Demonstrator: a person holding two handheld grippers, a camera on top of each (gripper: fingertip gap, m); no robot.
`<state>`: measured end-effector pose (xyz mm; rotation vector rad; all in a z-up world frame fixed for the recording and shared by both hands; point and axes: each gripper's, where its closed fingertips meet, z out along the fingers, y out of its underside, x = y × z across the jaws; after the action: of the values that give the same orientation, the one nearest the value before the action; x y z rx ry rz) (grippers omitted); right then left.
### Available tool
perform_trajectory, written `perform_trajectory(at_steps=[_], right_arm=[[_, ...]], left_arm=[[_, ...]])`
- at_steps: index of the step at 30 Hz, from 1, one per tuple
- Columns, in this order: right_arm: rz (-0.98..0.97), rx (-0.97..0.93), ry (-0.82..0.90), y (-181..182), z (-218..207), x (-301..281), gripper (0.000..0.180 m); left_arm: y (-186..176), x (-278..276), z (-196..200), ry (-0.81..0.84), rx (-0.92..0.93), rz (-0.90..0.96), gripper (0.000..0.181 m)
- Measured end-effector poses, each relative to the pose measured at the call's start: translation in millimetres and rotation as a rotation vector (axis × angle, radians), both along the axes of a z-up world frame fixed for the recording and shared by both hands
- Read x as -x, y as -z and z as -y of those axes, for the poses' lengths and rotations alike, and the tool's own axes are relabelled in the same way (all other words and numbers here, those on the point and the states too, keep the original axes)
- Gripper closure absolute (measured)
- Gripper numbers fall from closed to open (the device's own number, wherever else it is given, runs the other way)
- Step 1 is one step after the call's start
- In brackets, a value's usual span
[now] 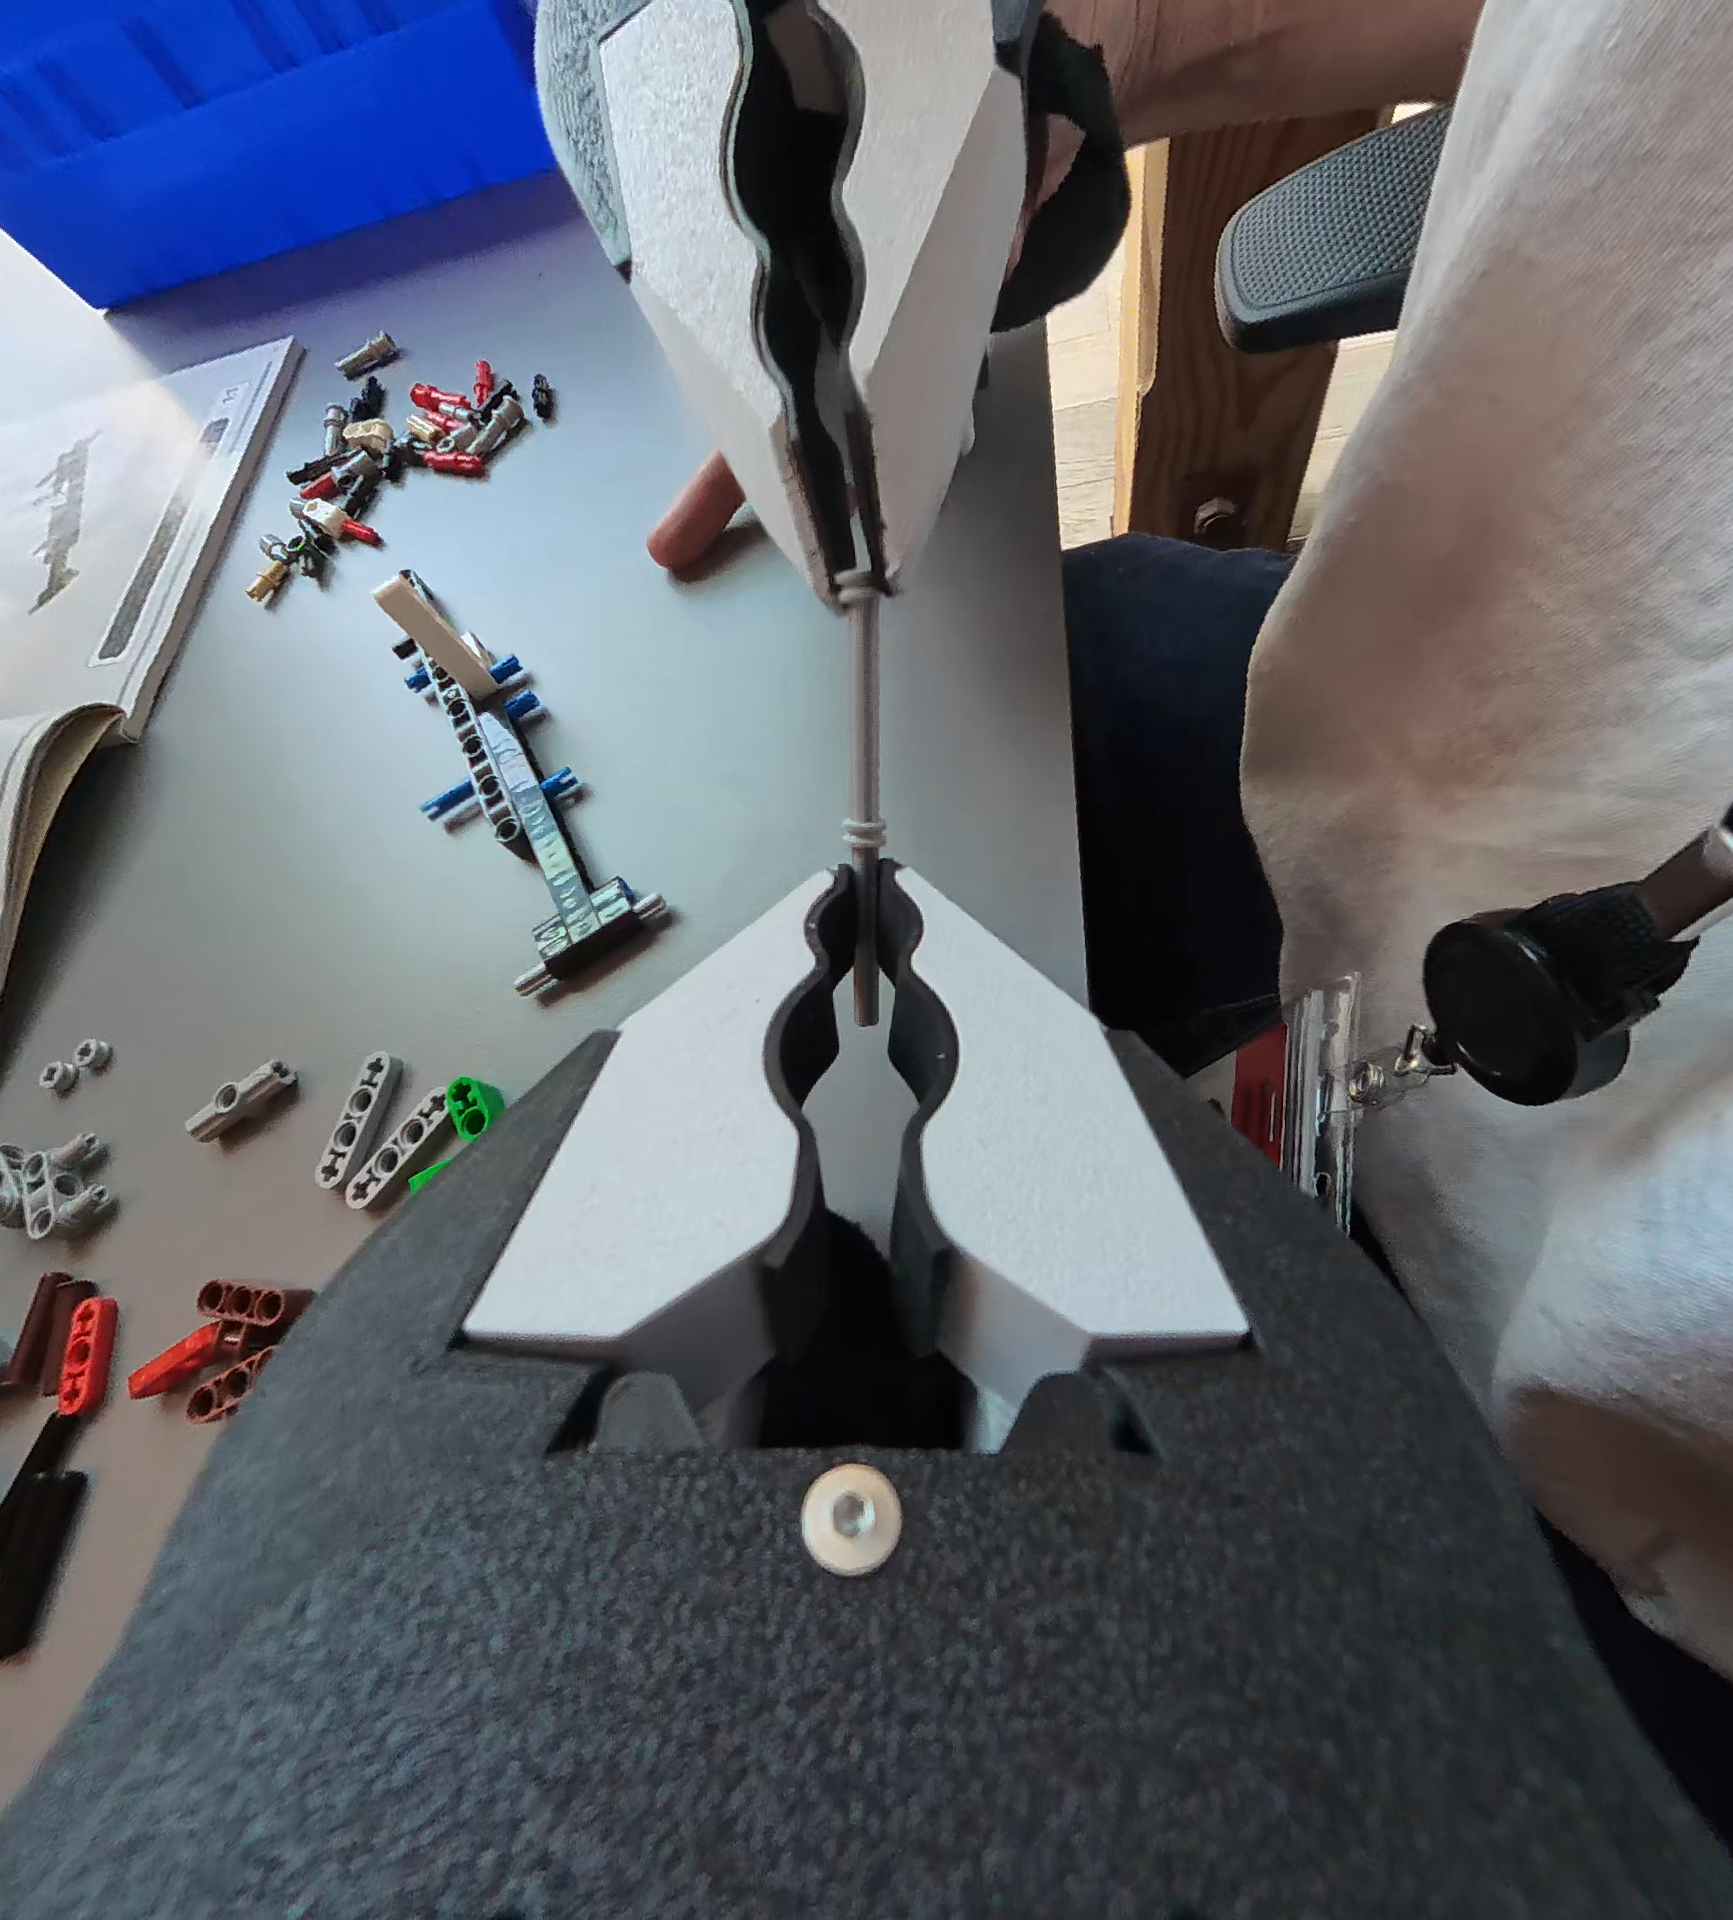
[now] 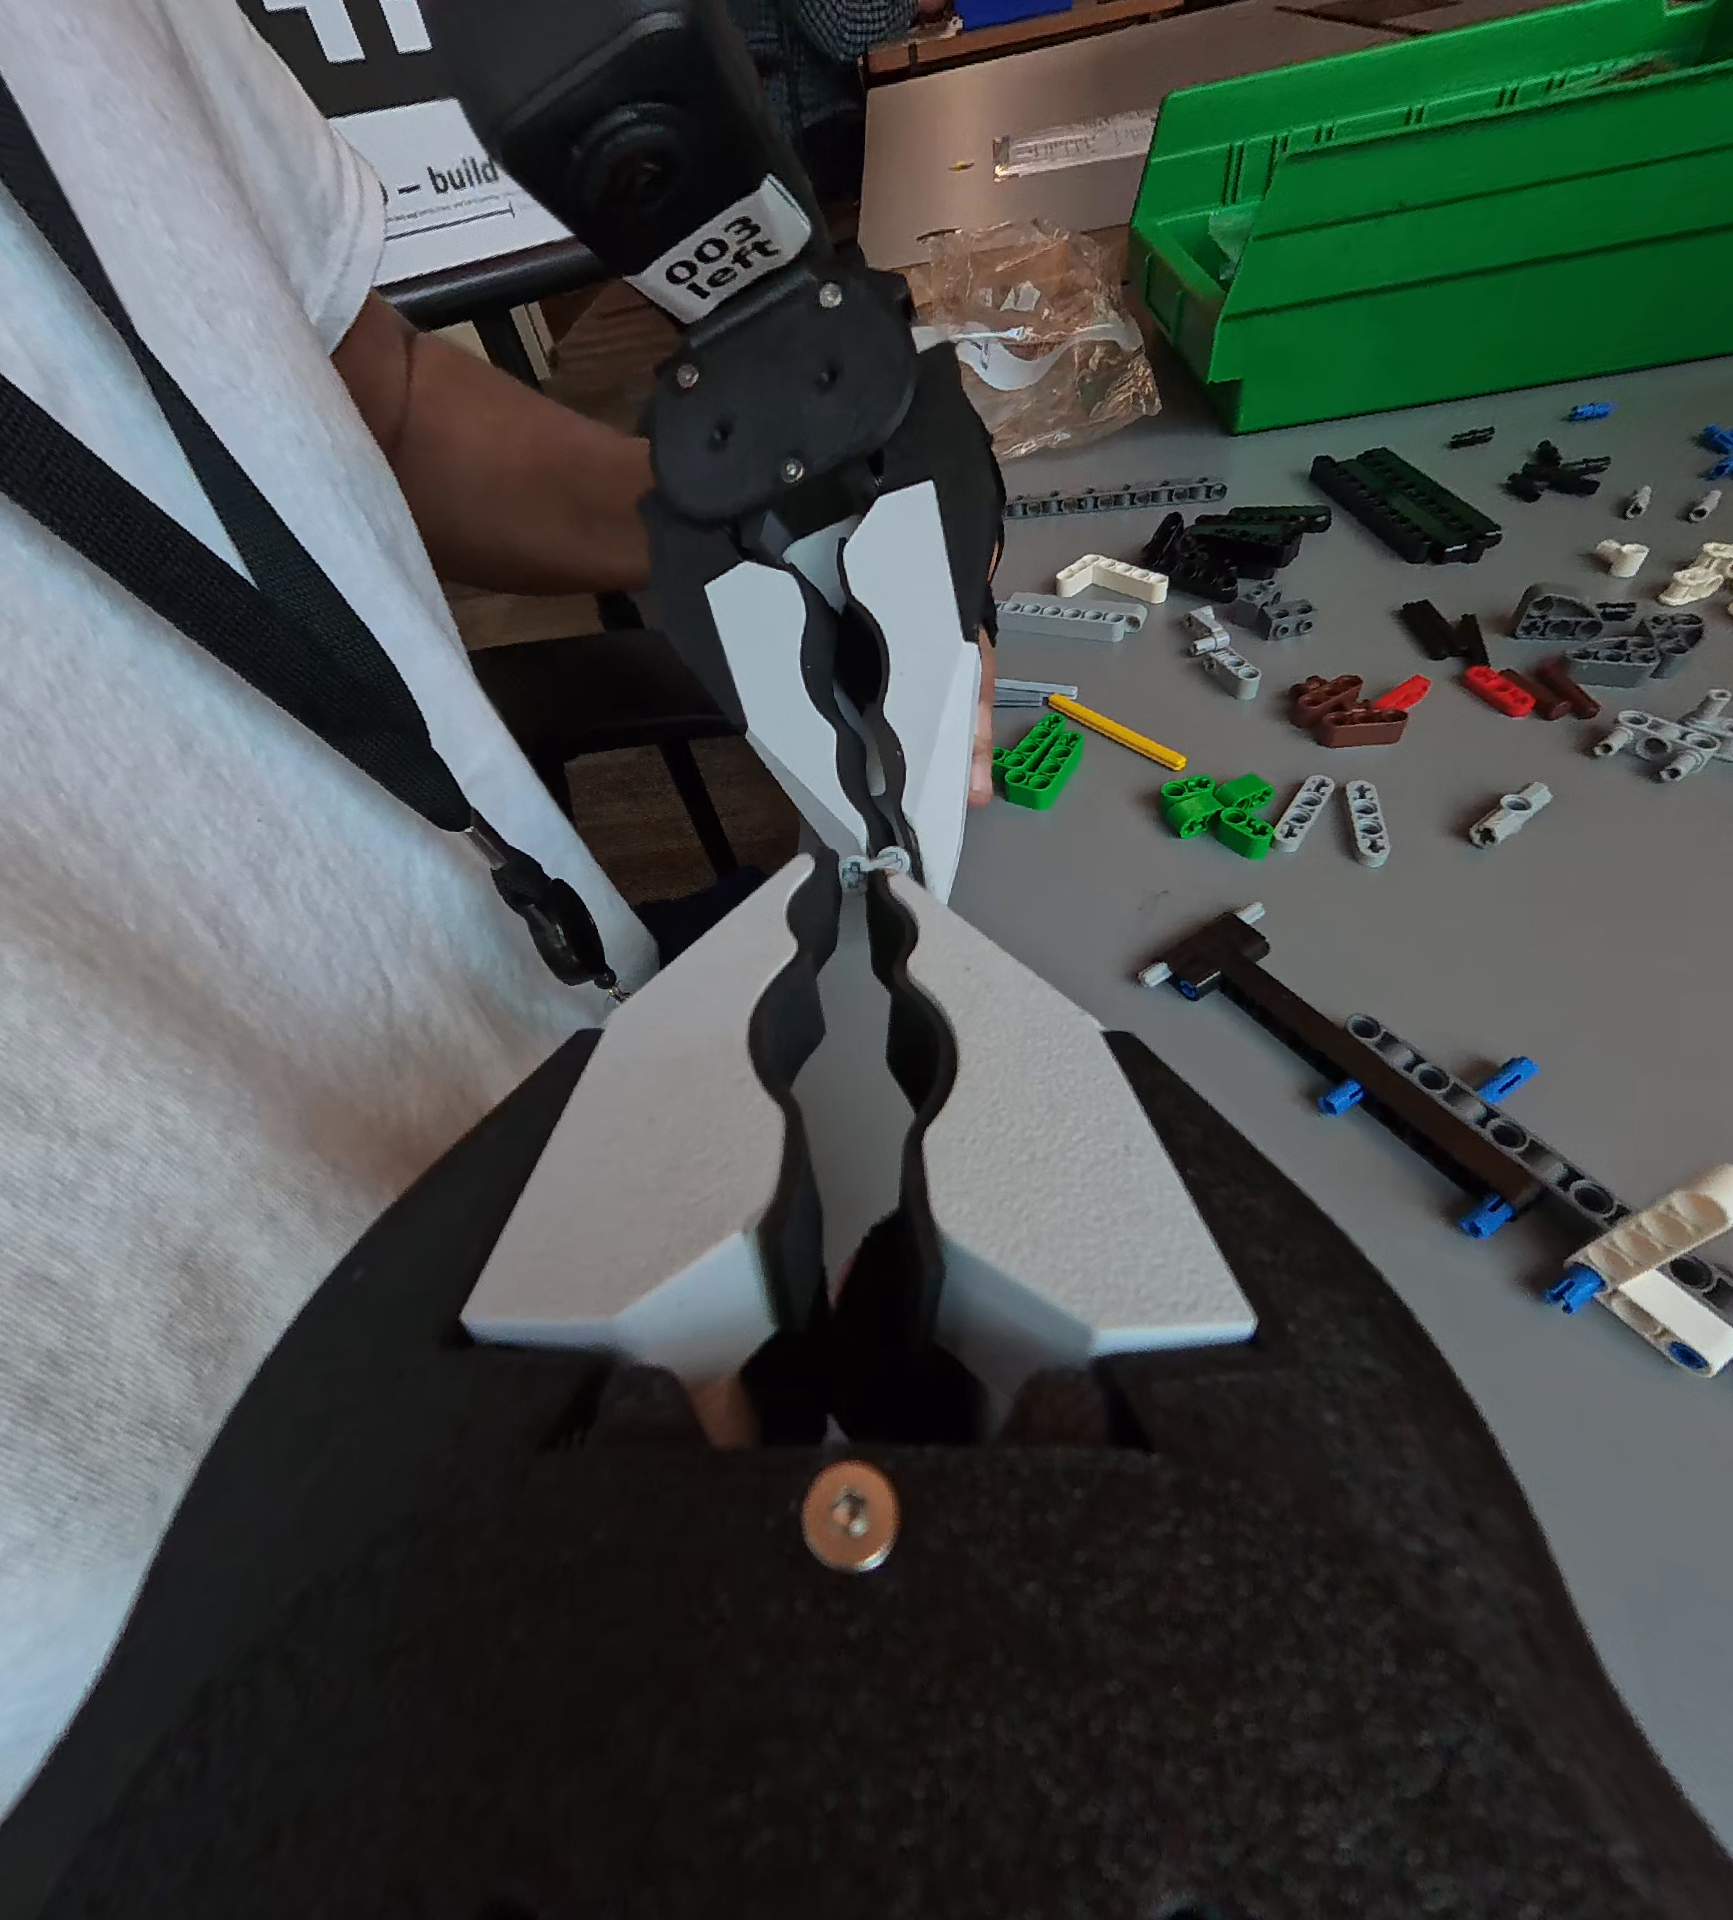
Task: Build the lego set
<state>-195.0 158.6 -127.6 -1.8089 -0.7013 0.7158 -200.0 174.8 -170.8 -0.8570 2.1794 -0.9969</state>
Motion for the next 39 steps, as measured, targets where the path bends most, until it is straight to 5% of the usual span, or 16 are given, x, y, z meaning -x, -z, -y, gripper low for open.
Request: perform_trajectory(at_steps=[7,22,39], right_arm=[[0.091,-0.119,0.008,-19.7,-0.7,-1.2,0.176],[0.088,-0.068,-0.025,2.3,-2.0,4.1,0.176],[0.078,-0.079,-0.024,-0.7,-3.5,8.8,0.176]], left_arm=[[-15.1,2.0,9.2,0.019,0.175,-0.032,0.178],[15.5,3.4,16.4,0.048,0.093,-0.218,0.179],[16.0,2.1,17.1,0.045,0.091,-0.215,0.179]])
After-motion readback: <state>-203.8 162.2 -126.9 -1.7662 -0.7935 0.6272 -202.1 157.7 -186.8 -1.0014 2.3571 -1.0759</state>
